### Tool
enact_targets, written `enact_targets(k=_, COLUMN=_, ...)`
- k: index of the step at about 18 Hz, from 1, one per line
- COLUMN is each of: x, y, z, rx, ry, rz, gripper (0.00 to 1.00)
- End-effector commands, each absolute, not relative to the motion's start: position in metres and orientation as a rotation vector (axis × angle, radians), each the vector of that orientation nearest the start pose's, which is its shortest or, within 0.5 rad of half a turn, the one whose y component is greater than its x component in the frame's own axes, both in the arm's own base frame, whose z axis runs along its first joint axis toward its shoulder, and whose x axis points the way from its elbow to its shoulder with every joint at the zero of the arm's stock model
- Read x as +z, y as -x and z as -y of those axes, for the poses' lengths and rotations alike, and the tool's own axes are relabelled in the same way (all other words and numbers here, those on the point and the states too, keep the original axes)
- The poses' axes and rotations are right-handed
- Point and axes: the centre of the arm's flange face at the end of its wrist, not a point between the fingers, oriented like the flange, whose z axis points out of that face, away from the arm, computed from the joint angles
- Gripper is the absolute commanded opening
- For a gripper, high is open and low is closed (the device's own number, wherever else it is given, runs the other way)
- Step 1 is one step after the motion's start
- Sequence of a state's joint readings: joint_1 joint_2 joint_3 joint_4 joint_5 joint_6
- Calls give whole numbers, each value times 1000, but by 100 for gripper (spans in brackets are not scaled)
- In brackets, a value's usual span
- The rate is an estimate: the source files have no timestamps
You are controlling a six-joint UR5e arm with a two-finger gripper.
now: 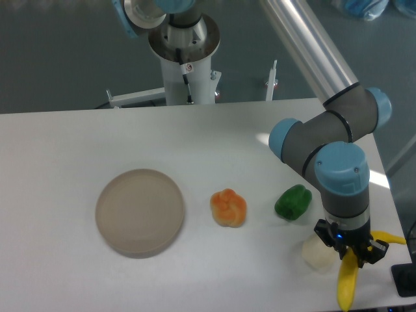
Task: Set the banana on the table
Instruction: 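Close the gripper on the yellow banana beside the white pear, then lift the banana and carry it up past the green pepper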
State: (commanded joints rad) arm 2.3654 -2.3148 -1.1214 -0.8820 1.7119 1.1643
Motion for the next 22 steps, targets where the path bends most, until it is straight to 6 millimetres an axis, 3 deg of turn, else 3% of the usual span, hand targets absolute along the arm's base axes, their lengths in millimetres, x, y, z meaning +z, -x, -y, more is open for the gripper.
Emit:
enact_targets(k=13, x=327, y=478, z=-634, rx=623, ry=2916, rz=-501, gripper=30)
enact_targets(k=17, x=324, y=476, z=-632, rx=607, ry=2920, rz=-504, gripper=30)
enact_targets(k=22, x=340, y=457, z=-610, rx=587, ry=2935, rz=-509, gripper=30)
